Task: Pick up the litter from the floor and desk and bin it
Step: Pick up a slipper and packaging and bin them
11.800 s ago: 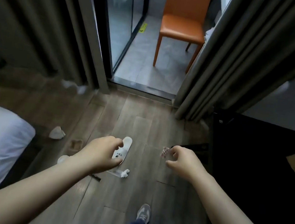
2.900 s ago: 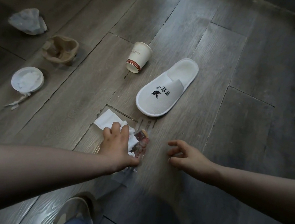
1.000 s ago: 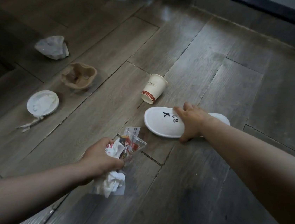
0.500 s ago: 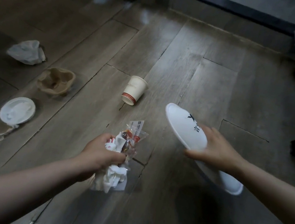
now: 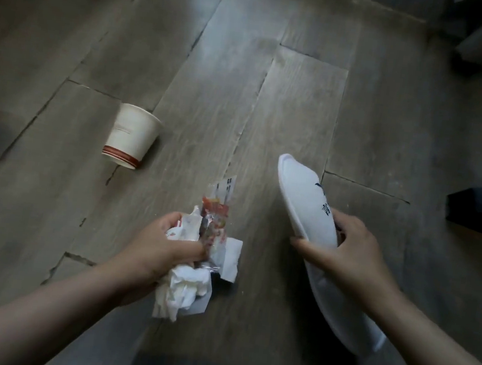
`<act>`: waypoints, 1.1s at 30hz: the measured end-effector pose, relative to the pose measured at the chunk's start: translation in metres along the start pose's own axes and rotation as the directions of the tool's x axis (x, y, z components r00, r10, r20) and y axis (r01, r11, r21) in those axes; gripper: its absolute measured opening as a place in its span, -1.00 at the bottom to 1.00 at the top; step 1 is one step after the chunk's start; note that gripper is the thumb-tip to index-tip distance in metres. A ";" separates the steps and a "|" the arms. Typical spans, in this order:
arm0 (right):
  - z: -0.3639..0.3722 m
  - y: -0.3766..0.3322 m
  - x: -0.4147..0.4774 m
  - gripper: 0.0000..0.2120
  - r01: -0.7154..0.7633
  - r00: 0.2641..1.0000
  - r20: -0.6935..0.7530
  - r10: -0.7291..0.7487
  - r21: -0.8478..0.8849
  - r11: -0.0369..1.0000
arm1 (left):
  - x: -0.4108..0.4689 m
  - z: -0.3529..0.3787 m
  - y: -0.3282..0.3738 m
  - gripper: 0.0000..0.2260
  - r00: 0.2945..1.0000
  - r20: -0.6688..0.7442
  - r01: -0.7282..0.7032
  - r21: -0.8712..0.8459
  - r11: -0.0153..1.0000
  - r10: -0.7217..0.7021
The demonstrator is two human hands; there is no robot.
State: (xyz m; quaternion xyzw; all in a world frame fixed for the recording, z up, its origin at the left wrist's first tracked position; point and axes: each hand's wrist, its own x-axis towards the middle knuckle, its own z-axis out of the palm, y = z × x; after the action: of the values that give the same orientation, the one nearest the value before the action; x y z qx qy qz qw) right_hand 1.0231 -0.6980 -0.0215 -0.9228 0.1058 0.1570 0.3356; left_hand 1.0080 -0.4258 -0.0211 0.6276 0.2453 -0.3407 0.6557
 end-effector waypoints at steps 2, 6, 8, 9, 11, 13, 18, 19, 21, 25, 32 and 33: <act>-0.001 0.003 -0.003 -0.46 -0.041 0.998 -0.034 0.044 0.075 0.996 | 0.006 0.006 -0.006 -0.56 1.000 -0.021 0.022 -0.009 1.000 -0.023; 0.000 0.010 -0.035 -0.33 -0.171 0.983 -0.043 0.180 0.150 0.974 | -0.009 0.026 -0.014 -0.55 0.992 -0.123 0.040 0.011 0.999 -0.038; -0.001 0.005 -0.057 -0.29 -0.246 0.964 -0.050 0.262 0.215 0.945 | -0.027 0.037 -0.010 -0.59 0.986 -0.162 0.044 0.016 0.999 -0.041; -0.005 -0.001 -0.067 -0.29 -0.278 0.955 -0.038 0.295 0.233 0.932 | -0.037 0.042 -0.008 -0.60 0.983 -0.181 0.047 0.017 0.999 -0.043; -0.015 -0.013 -0.088 -0.27 -0.340 0.937 -0.002 0.350 0.238 0.910 | -0.058 0.050 0.002 -0.61 0.977 -0.208 0.046 0.032 0.998 -0.038; -0.030 -0.032 -0.109 -0.27 -0.386 0.916 -0.006 0.400 0.252 0.887 | -0.083 0.055 0.020 -0.63 0.972 -0.234 0.043 0.057 0.997 -0.029; -0.102 -0.097 -0.150 -0.23 -0.448 0.884 -0.012 0.468 0.271 0.852 | -0.162 0.065 0.099 -0.64 0.969 -0.245 0.035 0.072 0.997 -0.016; -0.122 -0.115 -0.156 -0.19 -0.446 0.882 -0.018 0.470 0.291 0.847 | -0.179 0.066 0.120 -0.63 0.970 -0.244 0.029 0.077 0.997 -0.009; -0.164 -0.154 -0.171 -0.13 -0.435 0.881 -0.033 0.472 0.338 0.835 | -0.215 0.071 0.169 -0.60 0.971 -0.237 0.008 0.088 0.996 0.013; -0.259 -0.244 -0.200 -0.09 -0.360 0.885 -0.111 0.453 0.454 0.815 | -0.295 0.088 0.283 -0.61 0.971 -0.205 -0.097 0.115 0.989 0.119; -0.440 -0.389 -0.267 -0.16 -0.096 0.826 -0.400 0.398 0.595 0.798 | -0.456 0.124 0.466 -0.54 0.942 -0.102 -0.301 0.158 0.940 0.319; -0.467 -0.408 -0.281 -0.20 -0.047 0.811 -0.444 0.381 0.600 0.799 | -0.478 0.130 0.488 -0.57 0.933 -0.080 -0.337 0.154 0.929 0.352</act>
State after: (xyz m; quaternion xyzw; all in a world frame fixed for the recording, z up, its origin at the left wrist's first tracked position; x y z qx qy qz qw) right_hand 0.9870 -0.6704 0.6577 -0.7684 0.3463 -0.1112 0.5266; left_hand 1.0533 -0.4974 0.6695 0.7220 0.1414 -0.2024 0.6463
